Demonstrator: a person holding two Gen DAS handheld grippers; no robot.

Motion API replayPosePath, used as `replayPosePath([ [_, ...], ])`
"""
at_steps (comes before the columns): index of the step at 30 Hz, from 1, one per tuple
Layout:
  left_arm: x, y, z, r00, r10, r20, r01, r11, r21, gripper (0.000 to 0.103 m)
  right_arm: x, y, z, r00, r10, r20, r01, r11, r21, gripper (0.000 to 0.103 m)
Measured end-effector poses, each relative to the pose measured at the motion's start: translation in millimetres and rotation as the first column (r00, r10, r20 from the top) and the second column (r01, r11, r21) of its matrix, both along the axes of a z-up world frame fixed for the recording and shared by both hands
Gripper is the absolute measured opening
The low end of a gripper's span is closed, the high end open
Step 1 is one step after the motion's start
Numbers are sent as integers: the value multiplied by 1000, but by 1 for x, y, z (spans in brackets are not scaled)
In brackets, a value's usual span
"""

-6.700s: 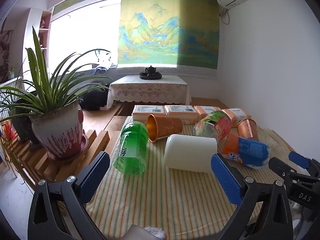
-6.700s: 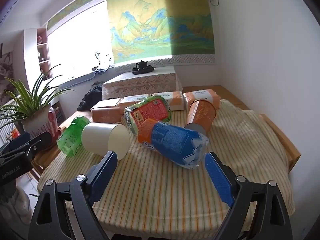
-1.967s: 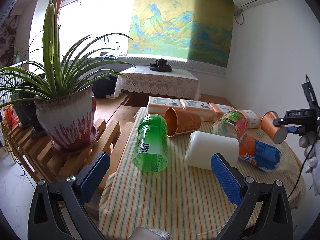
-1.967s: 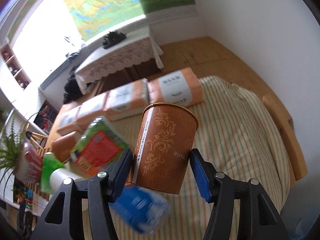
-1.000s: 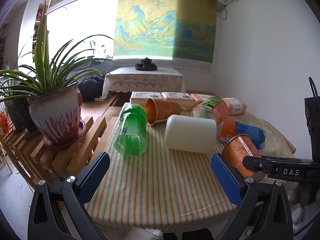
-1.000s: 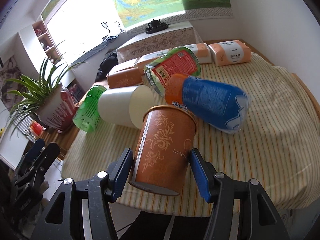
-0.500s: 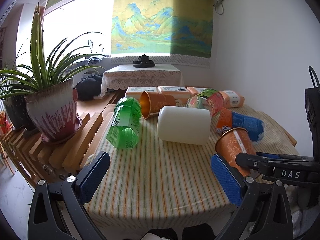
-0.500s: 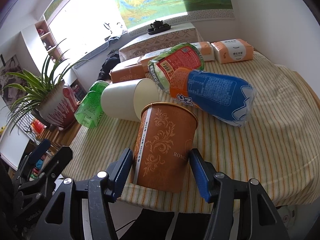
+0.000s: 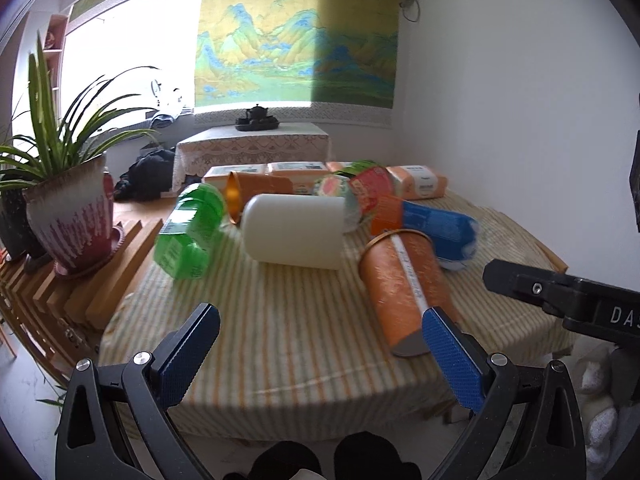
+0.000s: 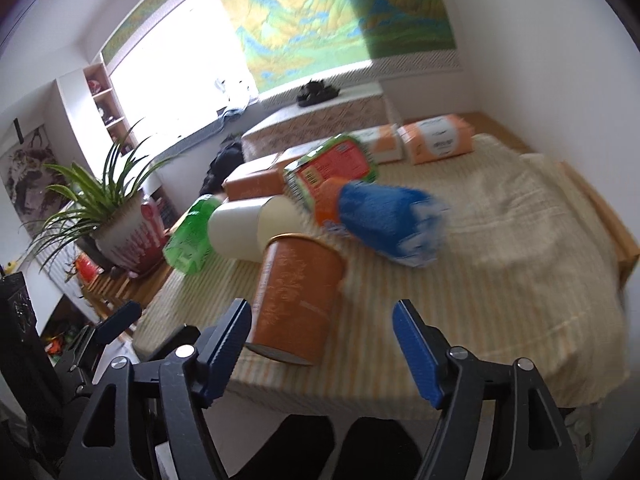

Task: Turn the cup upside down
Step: 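Lift the orange cup with the right gripper and carry it toward the left gripper, then close the left gripper on the orange cup while the right gripper releases it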

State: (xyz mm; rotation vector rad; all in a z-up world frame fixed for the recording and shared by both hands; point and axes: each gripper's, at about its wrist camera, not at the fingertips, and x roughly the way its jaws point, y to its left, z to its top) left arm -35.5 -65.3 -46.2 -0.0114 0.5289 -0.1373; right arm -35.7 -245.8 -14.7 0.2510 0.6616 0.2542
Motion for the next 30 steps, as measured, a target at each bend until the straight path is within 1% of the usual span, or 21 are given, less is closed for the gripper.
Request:
replayPosePath([
  [6,-3,-31,-11,999,-47,-10,47,999,-28,103,-19,-30,-2,996,-82,32,82,997,-3,71],
  [11,-3,-56,-17,998,-69,5,69,997,17,103,-32,-49,-6,988,-144,56,146,989,-21,71],
  [14,1,-65,-23,998,-64,3,64,997,38,103,-36,-60,-9,985,-164,54,165,986,-17,71],
  [18,8,-70,-31,999,-53,-11,53,997,56,103,-40,-69,-15,982,-182,47,183,983,-11,71],
  [25,21,-69,-39,999,-33,-29,35,997,67,103,-40,-73,-20,983,-179,39,179,984,-8,71],
  [30,21,-70,-40,999,-34,-20,36,997,75,102,-39,-73,-20,983,-178,39,179,984,-10,71],
])
